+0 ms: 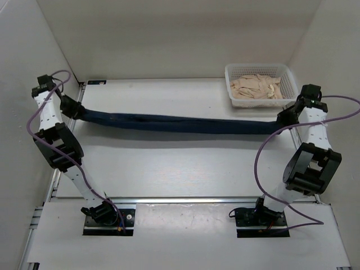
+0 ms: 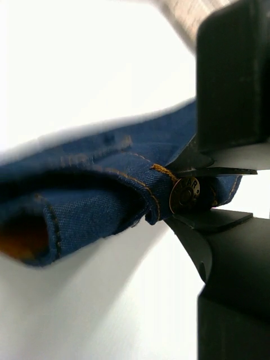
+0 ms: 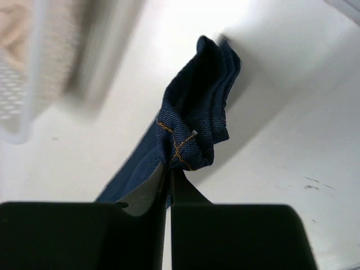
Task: Fold and stack the trousers
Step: Fold the trousers
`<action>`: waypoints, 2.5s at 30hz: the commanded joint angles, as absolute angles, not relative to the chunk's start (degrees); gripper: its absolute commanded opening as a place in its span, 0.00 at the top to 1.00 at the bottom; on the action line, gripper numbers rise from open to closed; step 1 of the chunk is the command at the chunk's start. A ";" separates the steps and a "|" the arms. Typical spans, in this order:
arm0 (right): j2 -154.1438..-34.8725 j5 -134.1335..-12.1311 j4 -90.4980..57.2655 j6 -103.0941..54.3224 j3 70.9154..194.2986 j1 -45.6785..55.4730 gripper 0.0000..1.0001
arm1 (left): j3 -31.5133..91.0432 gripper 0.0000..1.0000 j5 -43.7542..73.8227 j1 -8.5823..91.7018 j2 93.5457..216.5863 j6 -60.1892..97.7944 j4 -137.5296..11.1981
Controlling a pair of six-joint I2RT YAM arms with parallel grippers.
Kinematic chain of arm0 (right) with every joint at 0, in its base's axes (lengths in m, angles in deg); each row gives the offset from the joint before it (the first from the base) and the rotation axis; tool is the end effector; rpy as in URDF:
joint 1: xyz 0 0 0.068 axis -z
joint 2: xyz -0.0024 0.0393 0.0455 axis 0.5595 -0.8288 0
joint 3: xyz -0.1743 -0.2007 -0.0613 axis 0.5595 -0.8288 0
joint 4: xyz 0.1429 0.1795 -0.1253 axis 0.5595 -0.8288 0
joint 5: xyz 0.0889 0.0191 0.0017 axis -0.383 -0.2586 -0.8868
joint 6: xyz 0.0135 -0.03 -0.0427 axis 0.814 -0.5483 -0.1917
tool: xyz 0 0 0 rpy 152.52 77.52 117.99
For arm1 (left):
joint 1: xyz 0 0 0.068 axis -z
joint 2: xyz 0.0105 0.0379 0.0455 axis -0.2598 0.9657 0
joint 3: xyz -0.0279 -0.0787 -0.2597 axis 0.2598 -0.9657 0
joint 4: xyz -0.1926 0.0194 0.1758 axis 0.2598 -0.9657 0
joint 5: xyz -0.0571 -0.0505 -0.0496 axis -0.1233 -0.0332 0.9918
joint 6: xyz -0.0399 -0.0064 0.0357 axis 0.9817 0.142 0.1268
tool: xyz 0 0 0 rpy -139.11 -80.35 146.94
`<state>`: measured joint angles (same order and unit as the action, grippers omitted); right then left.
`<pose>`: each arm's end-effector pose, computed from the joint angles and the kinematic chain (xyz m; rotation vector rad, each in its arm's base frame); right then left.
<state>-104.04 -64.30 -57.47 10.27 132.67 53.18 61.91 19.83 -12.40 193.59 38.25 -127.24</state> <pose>0.3169 -0.1109 0.2811 1.2986 2.2051 0.1235 0.3702 0.1832 0.2699 -1.3268 2.4765 -0.3357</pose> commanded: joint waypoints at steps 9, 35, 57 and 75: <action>-102.29 -60.83 -58.56 9.67 148.75 54.68 1.00 | 89.20 0.90 23.38 -13.06 196.56 38.78 -129.79; -87.61 -59.51 -59.35 2.73 123.86 51.61 0.58 | 51.65 0.23 6.87 -13.77 178.89 31.23 -126.79; -86.46 -70.77 -60.93 -0.53 120.78 49.93 0.53 | 45.84 0.29 -1.75 -14.82 193.04 41.24 -121.17; -84.89 -69.09 -60.93 1.14 121.31 49.93 0.51 | 47.59 0.90 1.67 -16.76 201.22 42.29 -118.53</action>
